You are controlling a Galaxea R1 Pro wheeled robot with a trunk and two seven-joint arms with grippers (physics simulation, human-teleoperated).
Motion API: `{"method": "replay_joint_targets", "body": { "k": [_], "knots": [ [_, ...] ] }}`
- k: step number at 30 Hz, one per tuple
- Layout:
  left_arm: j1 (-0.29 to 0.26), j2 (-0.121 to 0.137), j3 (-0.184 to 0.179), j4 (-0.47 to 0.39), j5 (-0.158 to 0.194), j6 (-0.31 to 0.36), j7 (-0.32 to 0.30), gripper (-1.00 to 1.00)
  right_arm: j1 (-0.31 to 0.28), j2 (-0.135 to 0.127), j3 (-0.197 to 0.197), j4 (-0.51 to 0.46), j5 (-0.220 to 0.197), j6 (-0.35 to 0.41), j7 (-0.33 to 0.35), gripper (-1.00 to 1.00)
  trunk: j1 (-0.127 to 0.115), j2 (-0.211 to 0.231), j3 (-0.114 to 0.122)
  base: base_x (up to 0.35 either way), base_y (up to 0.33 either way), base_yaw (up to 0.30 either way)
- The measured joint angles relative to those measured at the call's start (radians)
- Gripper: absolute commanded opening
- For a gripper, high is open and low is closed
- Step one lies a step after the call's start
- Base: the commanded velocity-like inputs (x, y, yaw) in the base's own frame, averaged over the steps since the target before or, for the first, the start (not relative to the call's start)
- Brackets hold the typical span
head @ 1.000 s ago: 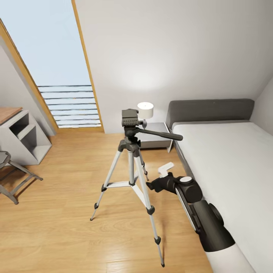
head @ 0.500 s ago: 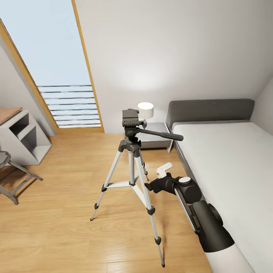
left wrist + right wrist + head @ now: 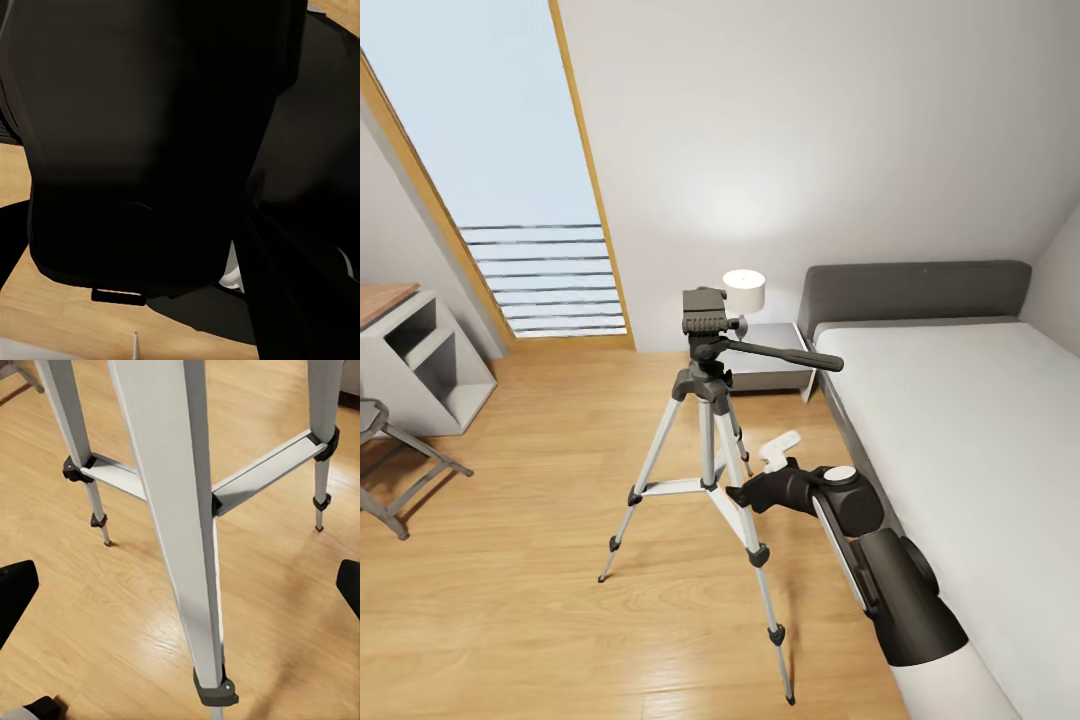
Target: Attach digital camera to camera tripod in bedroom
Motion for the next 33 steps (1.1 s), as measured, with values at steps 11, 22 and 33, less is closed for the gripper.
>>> {"method": "replay_joint_targets", "body": {
  "k": [11,22,33],
  "knots": [
    [0.0,-0.001,-0.001,-0.001,-0.001,0.001,-0.002,-1.0,0.0,0.007,0.0,0.001,0.0,-0.002,0.002,1.0,0.0,0.0,0.0,0.073,0.028,0.0],
    [0.0,0.0,-0.001,-0.001,-0.002,0.001,-0.001,-1.0,0.0,0.014,-0.001,0.014,-0.001,-0.009,0.0,1.0,0.0,0.0,0.0,0.016,0.006,0.0],
    [0.0,-0.002,-0.001,-0.001,-0.002,0.002,-0.002,-1.0,0.0,0.014,-0.001,0.035,-0.002,-0.041,0.0,1.0,0.0,0.0,0.0,0.097,0.077,0.0]
  ]
}}
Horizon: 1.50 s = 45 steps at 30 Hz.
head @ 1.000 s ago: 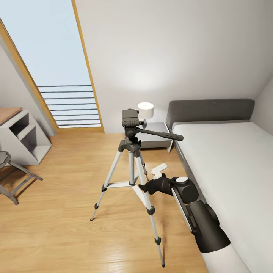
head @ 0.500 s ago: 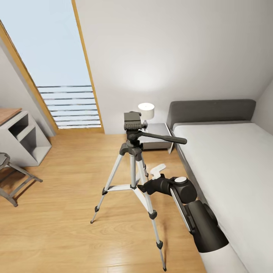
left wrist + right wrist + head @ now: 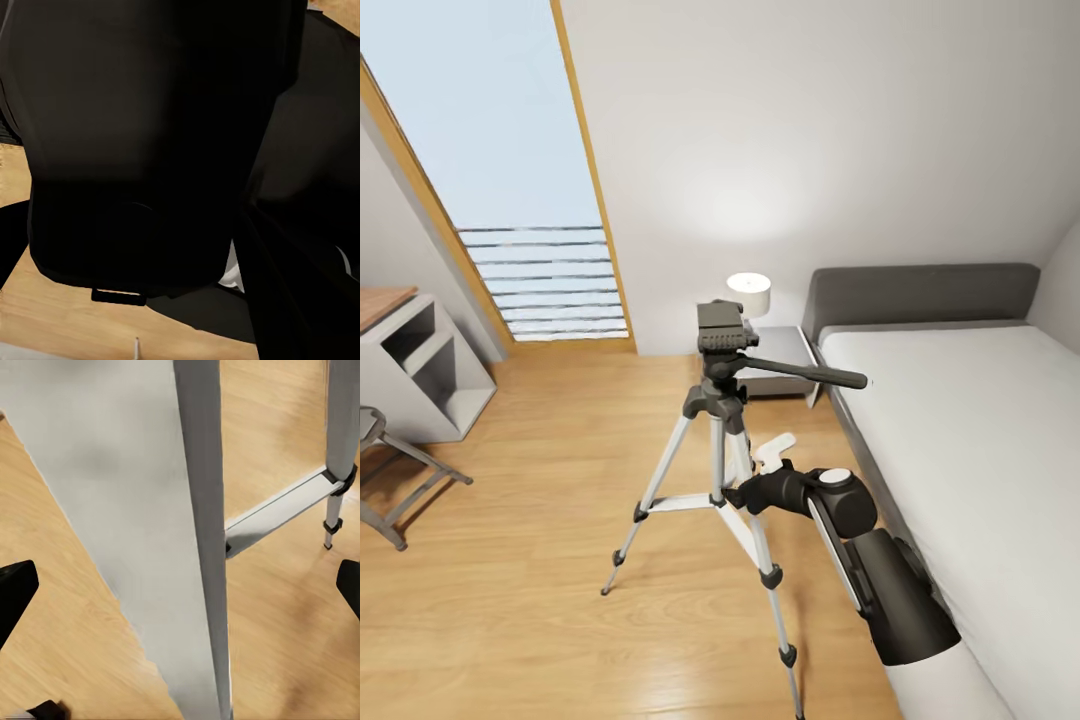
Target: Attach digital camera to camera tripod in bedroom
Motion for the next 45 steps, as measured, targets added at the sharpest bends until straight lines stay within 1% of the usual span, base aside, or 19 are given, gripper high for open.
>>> {"method": "replay_joint_targets", "body": {
  "k": [8,16,33,34,37,38,41,42,45],
  "knots": [
    [0.0,0.0,0.0,0.0,-0.001,0.001,0.0,-1.0,0.0,0.0,0.0,0.028,0.002,-0.017,0.0,1.0,0.0,0.0,0.0,0.084,0.072,0.0],
    [0.0,0.001,0.0,0.0,-0.001,0.001,0.0,-1.0,0.0,0.0,0.0,0.031,0.002,-0.032,0.0,1.0,0.0,0.0,0.0,0.011,0.01,0.0],
    [0.0,0.001,0.0,0.0,-0.001,0.001,0.0,-1.0,0.0,-0.004,-0.005,0.03,0.003,-0.035,-0.006,1.0,0.0,0.0,0.0,0.0,0.0,0.0],
    [0.0,0.001,0.0,0.0,-0.001,0.001,0.0,-1.0,0.0,-0.004,-0.005,0.03,0.004,-0.035,-0.006,-1.0,0.0,0.0,0.0,0.0,0.0,0.0],
    [0.0,0.001,0.0,0.0,-0.001,0.0,0.001,-1.0,0.0,-0.005,-0.006,0.03,0.004,-0.034,-0.002,-1.0,0.0,0.0,0.0,0.0,0.0,0.0],
    [0.0,0.001,0.0,0.0,-0.001,0.0,0.001,-1.0,0.0,-0.006,-0.006,0.03,-0.004,-0.032,0.0,-1.0,0.0,0.0,0.0,0.0,0.0,0.0],
    [0.0,0.001,0.0,0.0,-0.001,-0.001,0.002,-1.0,0.0,-0.007,-0.007,0.03,0.022,-0.038,0.0,-1.0,0.0,0.0,0.0,0.0,0.0,0.0],
    [0.0,0.001,0.0,0.0,-0.001,-0.001,0.003,-1.0,0.0,-0.007,-0.006,0.03,0.006,-0.033,0.001,-1.0,0.0,0.0,0.0,0.0,0.0,0.0],
    [0.0,0.001,0.001,0.001,0.0,-0.002,0.004,-1.0,0.0,-0.01,-0.006,0.03,0.0,-0.032,0.001,-1.0,0.0,0.0,0.0,0.0,0.0,0.0]
  ]
}}
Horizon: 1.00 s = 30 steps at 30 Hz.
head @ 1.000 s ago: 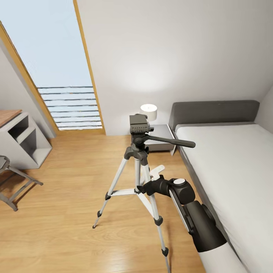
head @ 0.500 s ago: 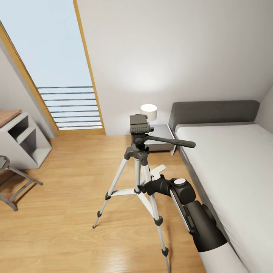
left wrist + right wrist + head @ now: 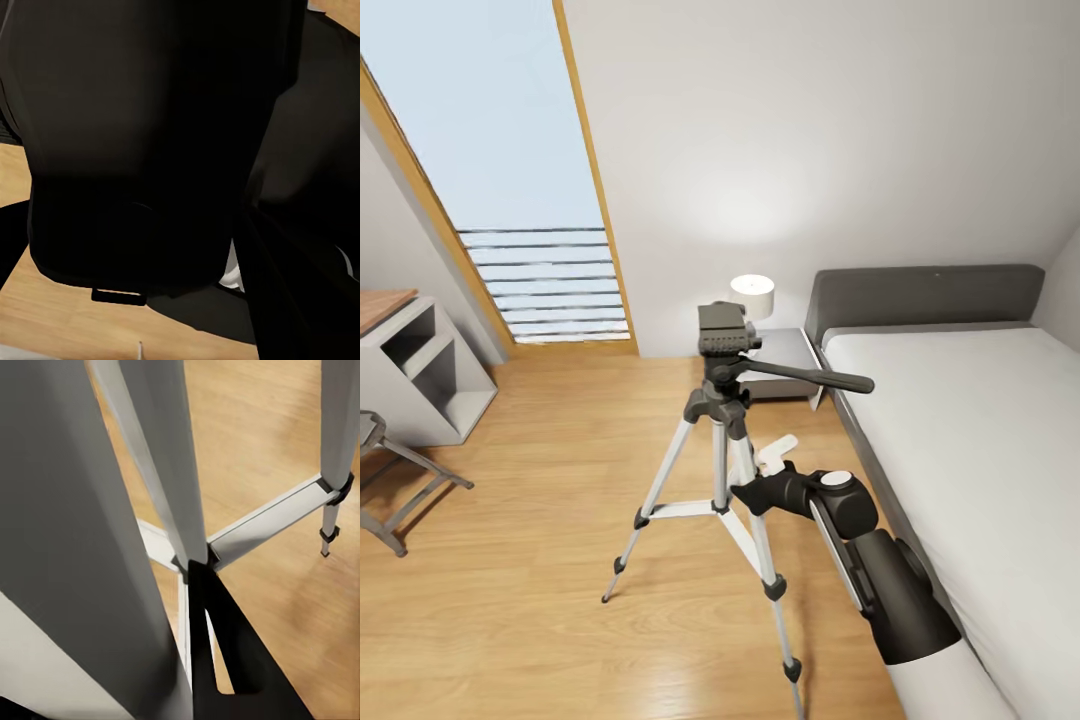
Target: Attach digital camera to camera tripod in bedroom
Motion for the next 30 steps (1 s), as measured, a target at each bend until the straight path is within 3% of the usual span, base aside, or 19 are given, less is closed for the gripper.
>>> {"method": "replay_joint_targets", "body": {
  "k": [10,14,18,21,23,24,28,30],
  "knots": [
    [0.0,0.002,0.003,0.002,0.005,-0.062,0.002,-1.0,-0.003,-0.008,0.0,0.003,-0.006,-0.001,-0.005,-1.0,0.0,0.0,0.0,0.0,0.0,0.0],
    [0.0,0.013,0.002,-0.002,0.003,-0.063,0.003,-1.0,-0.003,-0.008,0.0,0.011,-0.005,-0.002,-0.009,-1.0,0.0,0.0,0.0,0.0,0.0,0.0],
    [-0.005,0.047,-0.001,-0.005,-0.002,-0.009,0.001,-1.0,-0.003,-0.008,0.0,0.019,-0.002,-0.001,-0.009,-1.0,0.0,0.0,0.0,0.0,0.0,0.0],
    [-0.024,0.072,-0.003,-0.008,-0.02,0.098,0.0,-1.0,-0.003,-0.008,0.0,0.021,0.003,-0.001,-0.008,-1.0,0.0,0.0,0.0,0.0,0.0,0.0],
    [-0.088,0.092,-0.004,-0.024,-0.051,0.192,-0.001,-1.0,-0.003,-0.008,0.0,0.022,0.007,-0.002,-0.008,-1.0,0.0,0.0,0.0,0.0,0.0,0.0],
    [-0.133,0.107,-0.008,-0.04,-0.086,0.252,-0.001,-1.0,-0.003,-0.008,0.0,0.022,0.008,-0.002,-0.008,-1.0,0.0,0.0,0.0,0.0,0.0,0.0],
    [-0.323,0.157,-0.012,-0.114,-0.173,0.441,0.0,-1.0,-0.003,-0.008,0.0,0.022,0.007,-0.002,-0.007,-1.0,0.0,0.0,0.0,0.0,0.0,0.0],
    [-0.451,0.18,-0.006,-0.161,-0.193,0.531,0.002,-1.0,-0.003,-0.009,0.0,0.022,0.01,-0.003,-0.006,-1.0,0.0,0.0,0.0,0.0,0.0,0.0]
  ]
}}
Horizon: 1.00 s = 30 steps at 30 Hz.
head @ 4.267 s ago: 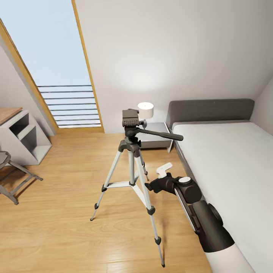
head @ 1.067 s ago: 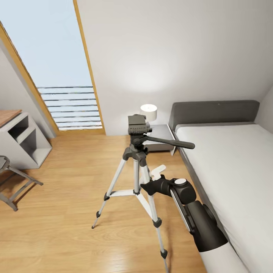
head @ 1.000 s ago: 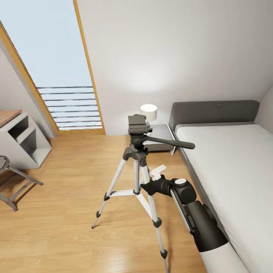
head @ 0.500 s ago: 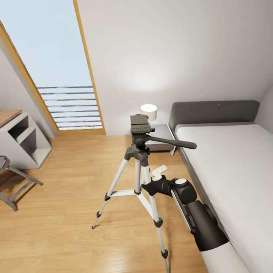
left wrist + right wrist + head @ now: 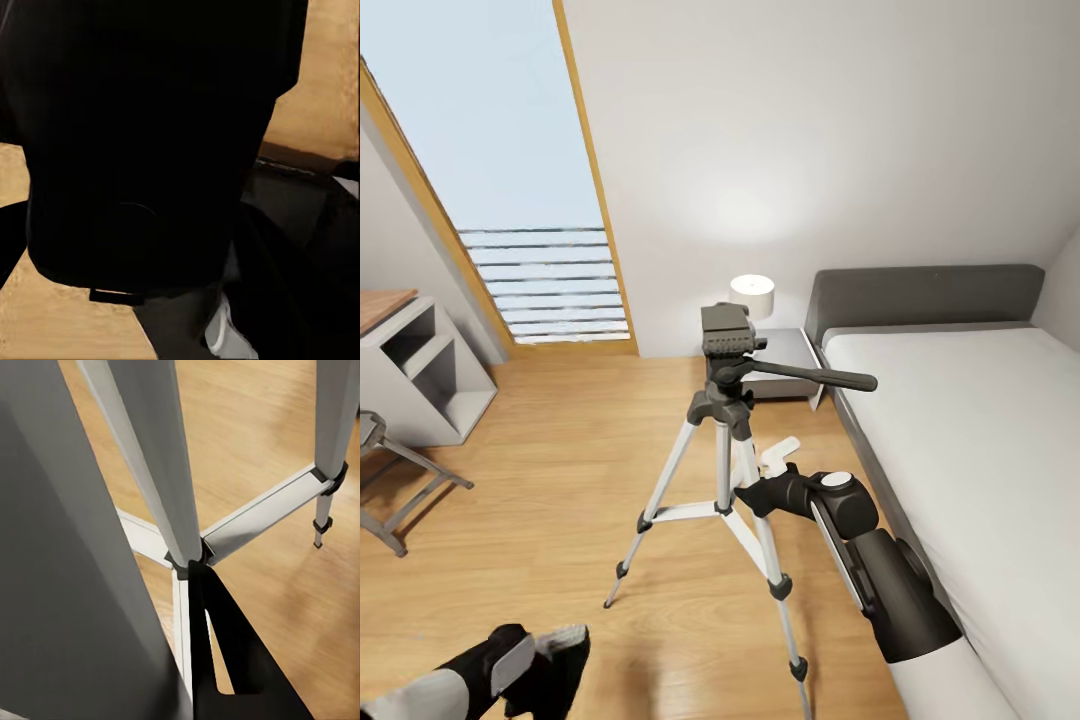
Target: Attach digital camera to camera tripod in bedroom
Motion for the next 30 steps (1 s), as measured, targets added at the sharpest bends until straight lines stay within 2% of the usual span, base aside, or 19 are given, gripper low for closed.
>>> {"method": "replay_joint_targets", "body": {
  "k": [4,5,6,10,11,14,15,16,17,18,19,21,22,24,30],
  "knots": [
    [-0.22,0.036,0.002,-0.081,-0.019,0.143,0.006,-1.0,0.0,0.0,0.001,0.0,0.005,-0.001,-0.001,-1.0,0.0,0.0,0.0,0.0,0.0,0.0],
    [-0.297,0.041,0.005,-0.105,-0.018,0.18,0.016,-1.0,0.0,0.0,0.001,0.0,0.007,0.0,-0.001,-1.0,0.0,0.0,0.0,0.0,0.0,0.0],
    [-0.348,0.042,0.006,-0.116,-0.019,0.198,0.024,-1.0,0.0,0.0,0.001,0.0,0.007,0.001,0.0,-1.0,0.0,0.0,0.0,0.0,0.0,0.0],
    [-0.55,0.036,0.009,-0.187,-0.033,0.296,0.124,-1.0,0.0,0.001,0.002,0.0,0.008,0.001,-0.001,-1.0,0.0,0.0,0.0,0.0,0.0,0.0],
    [-0.575,0.034,0.01,-0.2,-0.036,0.311,0.15,-1.0,0.0,0.001,0.003,0.0,0.008,0.001,-0.002,-1.0,0.0,0.0,0.0,0.0,0.0,0.0],
    [-0.715,0.031,0.016,-0.273,-0.038,0.358,0.282,-1.0,0.0,0.001,0.004,0.0,0.009,0.0,-0.003,-1.0,0.0,0.0,0.0,0.0,0.0,0.0],
    [-0.732,0.03,0.021,-0.288,-0.038,0.363,0.311,-1.0,0.0,0.001,0.004,0.0,0.008,0.001,-0.003,-1.0,0.0,0.0,0.0,0.0,0.0,0.0],
    [-0.758,0.03,0.037,-0.315,-0.025,0.369,0.367,-1.0,0.0,0.001,0.004,0.0,0.009,-0.001,-0.003,-1.0,0.0,0.0,0.0,0.0,0.0,0.0],
    [-0.788,0.029,0.051,-0.328,-0.039,0.374,0.394,-1.0,0.0,0.001,0.004,0.0,0.009,0.0,-0.004,-1.0,0.0,0.0,0.0,0.0,0.0,0.0],
    [-0.799,0.023,0.186,-0.41,-0.033,0.396,0.489,-1.0,0.0,0.001,0.005,-0.001,0.009,-0.002,-0.004,-1.0,0.0,0.0,0.0,0.0,0.0,0.0],
    [-0.864,0.019,0.219,-0.459,-0.014,0.398,0.5,-1.0,0.0,0.001,0.005,-0.001,0.01,0.0,-0.004,-1.0,0.0,0.0,0.0,0.0,0.0,0.0],
    [-0.875,-0.006,0.313,-0.547,-0.021,0.439,0.519,-1.0,0.0,0.001,0.006,-0.002,0.009,0.0,-0.004,-1.0,0.0,0.0,0.0,0.0,0.0,0.0],
    [-0.882,-0.024,0.345,-0.59,-0.019,0.451,0.525,-1.0,0.0,0.001,0.006,-0.002,0.007,0.001,-0.007,-1.0,0.0,0.0,0.0,0.0,0.0,0.0],
    [-0.892,-0.055,0.373,-0.642,-0.023,0.462,0.533,-1.0,0.0,0.001,0.006,-0.002,0.007,0.001,-0.007,-1.0,0.0,0.0,0.0,0.0,0.0,0.0],
    [-0.902,-0.108,0.398,-0.723,-0.033,0.473,0.538,-1.0,0.0,0.001,0.006,-0.002,0.007,0.001,-0.006,-1.0,0.0,0.0,0.0,0.0,0.0,0.0]
  ]
}}
